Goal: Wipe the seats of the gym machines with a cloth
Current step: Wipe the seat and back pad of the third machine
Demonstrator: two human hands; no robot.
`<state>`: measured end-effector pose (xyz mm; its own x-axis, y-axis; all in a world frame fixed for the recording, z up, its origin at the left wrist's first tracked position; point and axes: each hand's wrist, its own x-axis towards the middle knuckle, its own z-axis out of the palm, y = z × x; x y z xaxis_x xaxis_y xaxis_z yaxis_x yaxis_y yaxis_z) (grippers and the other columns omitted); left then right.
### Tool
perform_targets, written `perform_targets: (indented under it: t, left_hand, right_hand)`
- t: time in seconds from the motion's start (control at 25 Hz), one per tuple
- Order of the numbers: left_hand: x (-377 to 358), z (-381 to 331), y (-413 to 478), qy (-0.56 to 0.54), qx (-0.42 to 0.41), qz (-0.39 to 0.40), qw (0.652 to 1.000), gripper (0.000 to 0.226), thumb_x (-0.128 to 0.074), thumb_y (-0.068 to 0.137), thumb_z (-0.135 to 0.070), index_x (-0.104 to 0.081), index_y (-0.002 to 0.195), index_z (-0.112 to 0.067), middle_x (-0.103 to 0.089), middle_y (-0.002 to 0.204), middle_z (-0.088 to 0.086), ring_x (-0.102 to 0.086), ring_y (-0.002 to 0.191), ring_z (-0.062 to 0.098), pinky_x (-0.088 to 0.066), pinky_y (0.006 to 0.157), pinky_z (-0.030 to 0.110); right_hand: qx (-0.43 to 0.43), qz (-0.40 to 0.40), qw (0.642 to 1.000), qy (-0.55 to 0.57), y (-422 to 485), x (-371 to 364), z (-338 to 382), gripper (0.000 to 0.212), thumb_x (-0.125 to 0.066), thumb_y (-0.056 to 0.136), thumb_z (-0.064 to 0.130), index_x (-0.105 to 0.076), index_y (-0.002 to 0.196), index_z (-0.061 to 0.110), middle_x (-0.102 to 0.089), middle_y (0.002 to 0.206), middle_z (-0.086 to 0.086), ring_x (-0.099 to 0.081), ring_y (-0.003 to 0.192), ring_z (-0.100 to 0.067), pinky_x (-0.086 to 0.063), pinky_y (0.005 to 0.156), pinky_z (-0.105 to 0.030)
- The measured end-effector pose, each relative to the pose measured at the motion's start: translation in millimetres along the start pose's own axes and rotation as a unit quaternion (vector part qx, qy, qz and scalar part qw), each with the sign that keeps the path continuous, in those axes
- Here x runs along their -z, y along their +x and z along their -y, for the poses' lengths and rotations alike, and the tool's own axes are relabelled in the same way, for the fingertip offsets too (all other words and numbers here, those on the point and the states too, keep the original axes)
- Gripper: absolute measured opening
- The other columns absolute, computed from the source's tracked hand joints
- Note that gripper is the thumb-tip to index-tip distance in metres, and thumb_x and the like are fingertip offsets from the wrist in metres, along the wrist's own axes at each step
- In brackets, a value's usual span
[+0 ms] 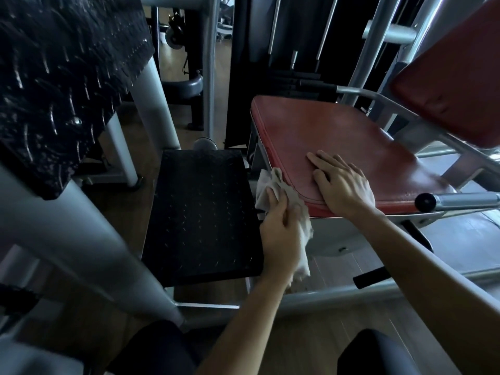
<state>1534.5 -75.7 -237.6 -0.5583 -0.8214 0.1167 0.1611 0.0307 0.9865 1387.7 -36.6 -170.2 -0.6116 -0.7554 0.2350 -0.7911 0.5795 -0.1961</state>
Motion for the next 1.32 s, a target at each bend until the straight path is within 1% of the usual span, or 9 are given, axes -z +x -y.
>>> perform_targets:
  t: [0.2, 0.52, 0.64, 0.72, 0.8, 0.88, 1.0, 1.08, 1.32]
  left_hand:
    - [11, 0, 50, -0.014, 0.003, 0.001, 1.0, 0.042, -0.046, 0.106, -0.022, -0.047, 0.148, -0.019, -0.045, 0.151, -0.013, -0.046, 0.129, -0.011, -0.038, 0.113, 0.021]
    - [7, 8, 17, -0.049, 0.022, 0.025, 0.998, 0.039, -0.048, 0.105, -0.02, -0.051, 0.144, -0.018, -0.05, 0.114, -0.052, -0.042, 0.113, -0.031, -0.034, 0.099, 0.002]
    - [12, 1, 54, -0.04, 0.0, 0.003, 0.999, 0.038, -0.051, 0.104, -0.025, -0.054, 0.142, -0.018, -0.042, 0.155, -0.01, -0.037, 0.137, -0.006, -0.034, 0.113, 0.017]
    - [16, -1, 78, -0.007, 0.026, -0.012, 1.0, 0.036, -0.052, 0.104, -0.025, -0.059, 0.136, -0.011, -0.04, 0.156, 0.005, -0.043, 0.127, -0.007, -0.036, 0.103, 0.009]
    - [15, 2, 70, -0.027, 0.043, -0.018, 0.999, 0.04, -0.055, 0.1, -0.04, -0.066, 0.128, -0.013, -0.049, 0.15, 0.012, -0.053, 0.127, 0.004, -0.043, 0.107, 0.021]
    - [12, 7, 39, -0.081, 0.05, -0.021, 0.995, 0.042, -0.059, 0.096, -0.046, -0.069, 0.124, -0.016, -0.056, 0.143, 0.008, -0.055, 0.13, 0.01, -0.042, 0.114, 0.033]
    - [8, 10, 16, -0.083, 0.034, -0.012, 0.996, 0.036, -0.056, 0.101, -0.021, -0.06, 0.136, -0.013, -0.043, 0.151, -0.01, -0.037, 0.13, -0.017, -0.029, 0.116, 0.016]
    - [10, 6, 36, -0.044, 0.002, -0.004, 0.999, 0.038, -0.054, 0.103, -0.025, -0.056, 0.14, -0.018, -0.037, 0.157, -0.007, -0.031, 0.136, -0.012, -0.028, 0.118, 0.02]
    - [19, 0, 62, -0.011, -0.005, -0.001, 1.0, 0.023, -0.051, 0.101, -0.042, -0.061, 0.114, -0.059, -0.062, 0.132, -0.013, -0.058, 0.12, 0.0, -0.046, 0.108, 0.031]
  right_hand:
    - [-0.004, -0.007, 1.0, -0.001, -1, -1, 0, 0.049, -0.031, 0.103, 0.041, -0.036, 0.151, 0.046, -0.029, 0.162, 0.015, -0.021, 0.153, -0.016, -0.016, 0.125, -0.038]
    - [-0.003, -0.016, 1.0, 0.011, 0, -2, 0, 0.048, -0.033, 0.103, 0.041, -0.038, 0.15, 0.045, -0.031, 0.161, 0.014, -0.022, 0.152, -0.015, -0.017, 0.125, -0.039]
    - [-0.001, -0.025, 1.0, 0.012, -1, -2, 0, 0.047, -0.033, 0.103, 0.041, -0.04, 0.15, 0.045, -0.032, 0.161, 0.016, -0.024, 0.152, -0.015, -0.018, 0.124, -0.039]
    - [0.0, -0.027, 1.0, 0.012, -1, -1, 0, 0.047, -0.033, 0.103, 0.042, -0.04, 0.15, 0.045, -0.032, 0.161, 0.016, -0.024, 0.152, -0.015, -0.018, 0.125, -0.038]
    - [-0.001, -0.022, 1.0, 0.012, -2, -1, 1, 0.047, -0.033, 0.103, 0.042, -0.039, 0.15, 0.046, -0.032, 0.161, 0.016, -0.023, 0.152, -0.014, -0.017, 0.125, -0.037]
    - [-0.003, -0.016, 1.0, 0.015, -2, 1, 1, 0.048, -0.033, 0.103, 0.042, -0.038, 0.15, 0.046, -0.031, 0.161, 0.016, -0.022, 0.152, -0.013, -0.016, 0.124, -0.037]
    - [0.003, 0.01, 1.0, 0.007, 1, 3, 0, 0.049, -0.03, 0.103, 0.042, -0.032, 0.152, 0.047, -0.025, 0.163, 0.016, -0.019, 0.153, -0.015, -0.014, 0.125, -0.037]
    - [0.008, 0.042, 0.999, 0.002, 2, 5, 0, 0.05, -0.028, 0.104, 0.043, -0.026, 0.154, 0.048, -0.02, 0.165, 0.017, -0.015, 0.154, -0.015, -0.011, 0.125, -0.037]
    - [0.015, 0.124, 0.992, 0.022, 36, 18, -2, 0.048, -0.032, 0.105, 0.047, -0.028, 0.153, 0.049, -0.021, 0.165, 0.015, -0.017, 0.153, -0.018, -0.014, 0.123, -0.044]
